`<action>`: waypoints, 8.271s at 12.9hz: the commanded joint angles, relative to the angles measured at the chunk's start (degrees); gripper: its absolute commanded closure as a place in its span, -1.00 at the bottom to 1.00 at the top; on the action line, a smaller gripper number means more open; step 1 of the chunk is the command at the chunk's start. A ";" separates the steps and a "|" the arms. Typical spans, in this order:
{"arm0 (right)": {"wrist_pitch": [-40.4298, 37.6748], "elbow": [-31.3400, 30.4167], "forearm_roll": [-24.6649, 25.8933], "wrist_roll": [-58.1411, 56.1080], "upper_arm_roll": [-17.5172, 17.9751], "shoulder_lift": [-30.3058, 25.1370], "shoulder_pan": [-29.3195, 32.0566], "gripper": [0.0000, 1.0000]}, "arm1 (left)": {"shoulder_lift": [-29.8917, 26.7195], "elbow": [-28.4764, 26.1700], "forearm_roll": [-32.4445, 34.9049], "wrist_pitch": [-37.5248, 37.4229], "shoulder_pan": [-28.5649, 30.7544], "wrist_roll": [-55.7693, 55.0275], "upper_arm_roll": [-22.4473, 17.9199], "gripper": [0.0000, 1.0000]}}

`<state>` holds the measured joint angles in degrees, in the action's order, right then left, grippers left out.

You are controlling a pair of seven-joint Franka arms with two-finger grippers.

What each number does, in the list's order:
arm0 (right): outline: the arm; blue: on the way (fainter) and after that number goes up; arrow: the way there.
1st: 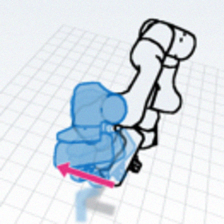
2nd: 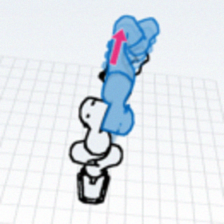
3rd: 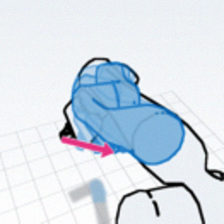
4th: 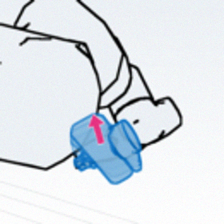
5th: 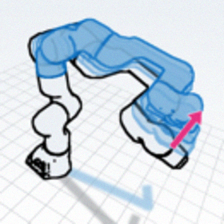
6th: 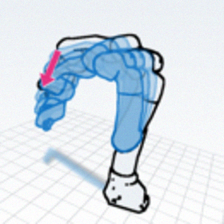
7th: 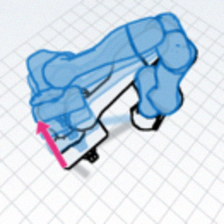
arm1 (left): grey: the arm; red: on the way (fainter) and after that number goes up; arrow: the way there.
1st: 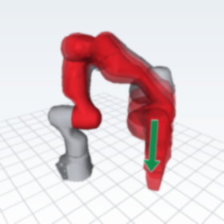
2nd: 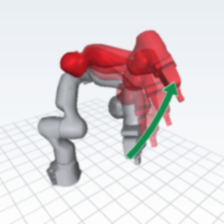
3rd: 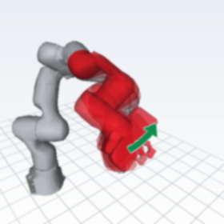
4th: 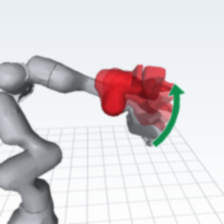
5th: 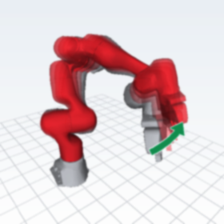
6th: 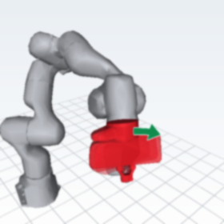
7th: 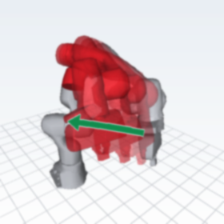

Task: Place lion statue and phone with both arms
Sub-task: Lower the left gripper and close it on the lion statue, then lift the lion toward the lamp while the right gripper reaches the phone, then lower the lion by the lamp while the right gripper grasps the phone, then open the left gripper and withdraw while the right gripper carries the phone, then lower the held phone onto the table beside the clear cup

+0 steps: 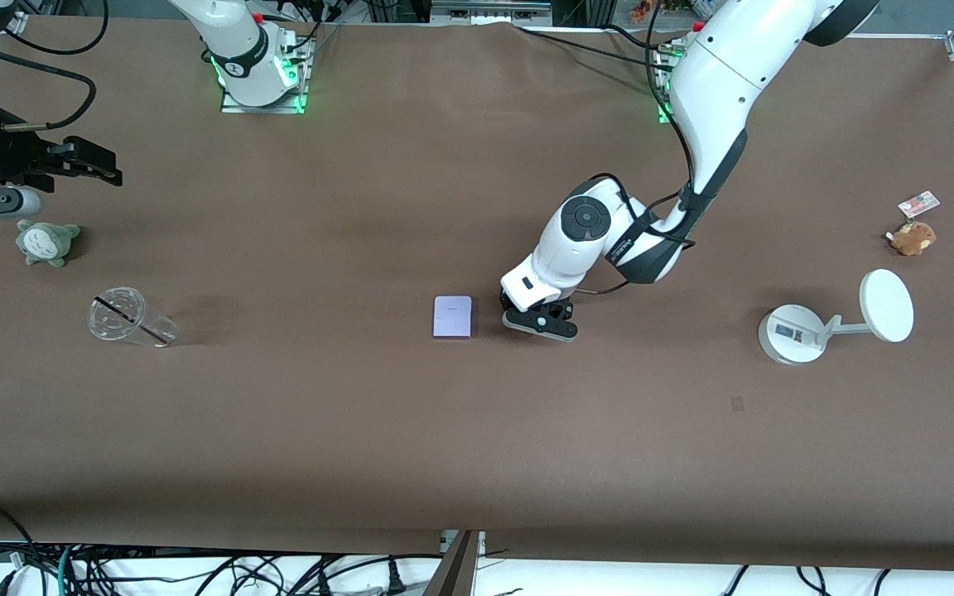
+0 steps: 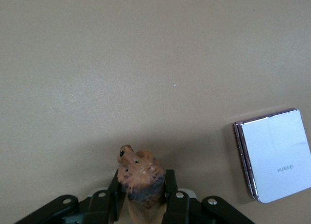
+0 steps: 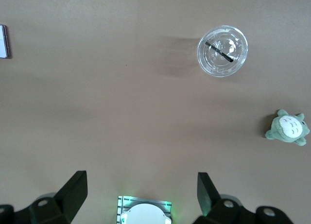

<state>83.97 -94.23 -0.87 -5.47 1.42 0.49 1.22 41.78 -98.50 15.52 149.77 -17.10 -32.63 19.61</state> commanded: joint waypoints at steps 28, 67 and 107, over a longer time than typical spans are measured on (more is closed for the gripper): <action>29.64 20.84 -3.61 45.81 0.24 39.74 -37.08 -1.00 | -9.89 0.15 -12.27 -30.15 34.06 58.12 0.07 0.78; 6.29 11.45 -3.69 13.68 -26.00 16.30 -36.56 1.00 | -44.22 1.33 -12.53 -53.91 19.65 38.44 -17.23 -1.00; 53.57 -11.15 -25.14 -13.25 -31.22 40.02 -31.28 -0.71 | -43.63 2.26 -14.55 -55.90 17.80 35.88 -18.91 -1.00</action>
<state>136.13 -105.08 -24.23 -16.75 -30.72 40.49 -30.69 -3.02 -98.55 1.58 95.46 0.04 3.45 0.19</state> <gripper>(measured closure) 0.167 0.000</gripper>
